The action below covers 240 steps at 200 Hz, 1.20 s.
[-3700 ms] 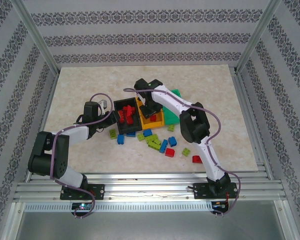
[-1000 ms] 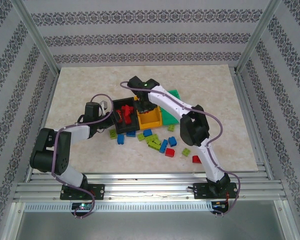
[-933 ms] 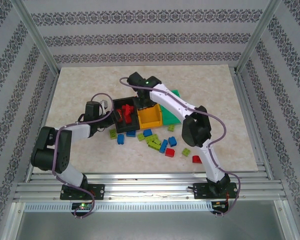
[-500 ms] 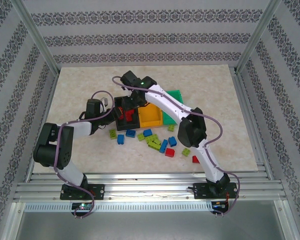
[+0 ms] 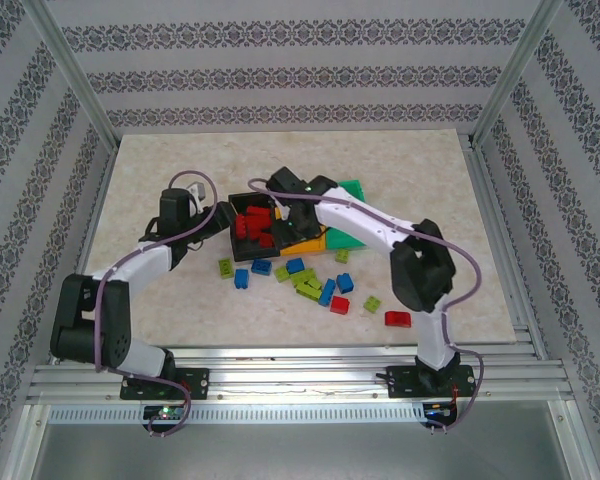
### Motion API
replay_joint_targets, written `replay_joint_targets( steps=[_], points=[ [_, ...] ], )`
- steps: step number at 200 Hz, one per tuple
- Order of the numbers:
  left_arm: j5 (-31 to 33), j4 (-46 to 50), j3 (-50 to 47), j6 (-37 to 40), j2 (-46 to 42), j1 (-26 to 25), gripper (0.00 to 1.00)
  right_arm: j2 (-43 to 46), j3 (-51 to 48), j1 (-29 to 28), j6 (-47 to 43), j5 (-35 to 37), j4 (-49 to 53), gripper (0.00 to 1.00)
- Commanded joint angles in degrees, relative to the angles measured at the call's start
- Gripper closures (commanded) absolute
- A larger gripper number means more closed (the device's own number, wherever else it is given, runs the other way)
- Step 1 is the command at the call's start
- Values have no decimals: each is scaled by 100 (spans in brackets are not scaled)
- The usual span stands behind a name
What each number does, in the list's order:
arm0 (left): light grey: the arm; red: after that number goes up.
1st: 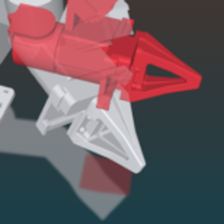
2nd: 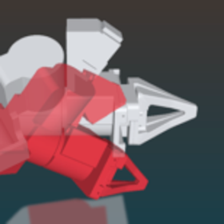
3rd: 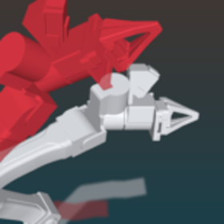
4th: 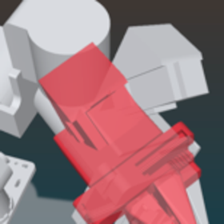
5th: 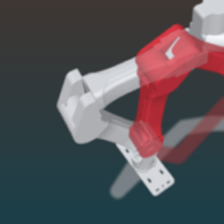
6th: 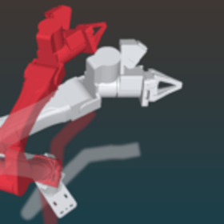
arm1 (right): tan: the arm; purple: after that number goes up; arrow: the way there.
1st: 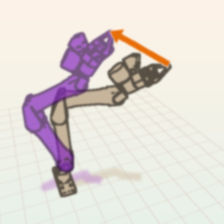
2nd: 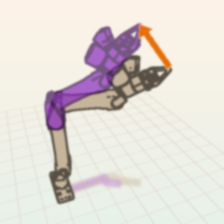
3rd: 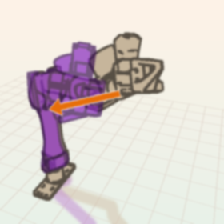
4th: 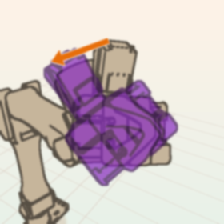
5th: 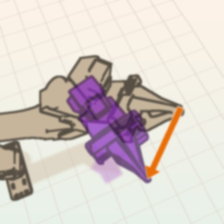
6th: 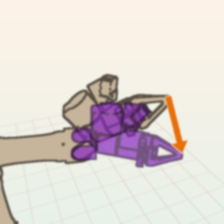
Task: Sort the legos into containers by color
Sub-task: Place the lego in the container, then move the container to the top-center of the table.
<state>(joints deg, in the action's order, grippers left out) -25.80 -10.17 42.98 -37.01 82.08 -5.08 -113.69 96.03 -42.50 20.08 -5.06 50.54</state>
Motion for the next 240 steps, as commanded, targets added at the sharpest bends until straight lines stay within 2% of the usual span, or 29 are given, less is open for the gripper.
replay_joint_targets(
  steps=[1,28,57,137,186,208,240],
  points=[
    [134,352,-107,262,-437,87,45,360,-798,60,319,-35,-546,61],
    [212,504,-328,337,-824,96,46,295,-1319,139,485,-92,-955,61],
    [238,781,-528,436,-1177,105,45,-45,-1270,241,556,-141,-1270,61],
    [486,1050,-1163,357,-1969,121,45,-1144,2,539,518,-282,-1360,61],
    [346,1307,-1206,381,-2007,131,44,-1561,876,617,469,-422,-1251,60],
    [296,1575,-1243,485,-2059,131,42,-1507,1055,596,360,-453,-1082,59],
    [348,2075,-1280,701,-2137,140,35,-874,381,517,197,-340,-1123,53]
  ],
)
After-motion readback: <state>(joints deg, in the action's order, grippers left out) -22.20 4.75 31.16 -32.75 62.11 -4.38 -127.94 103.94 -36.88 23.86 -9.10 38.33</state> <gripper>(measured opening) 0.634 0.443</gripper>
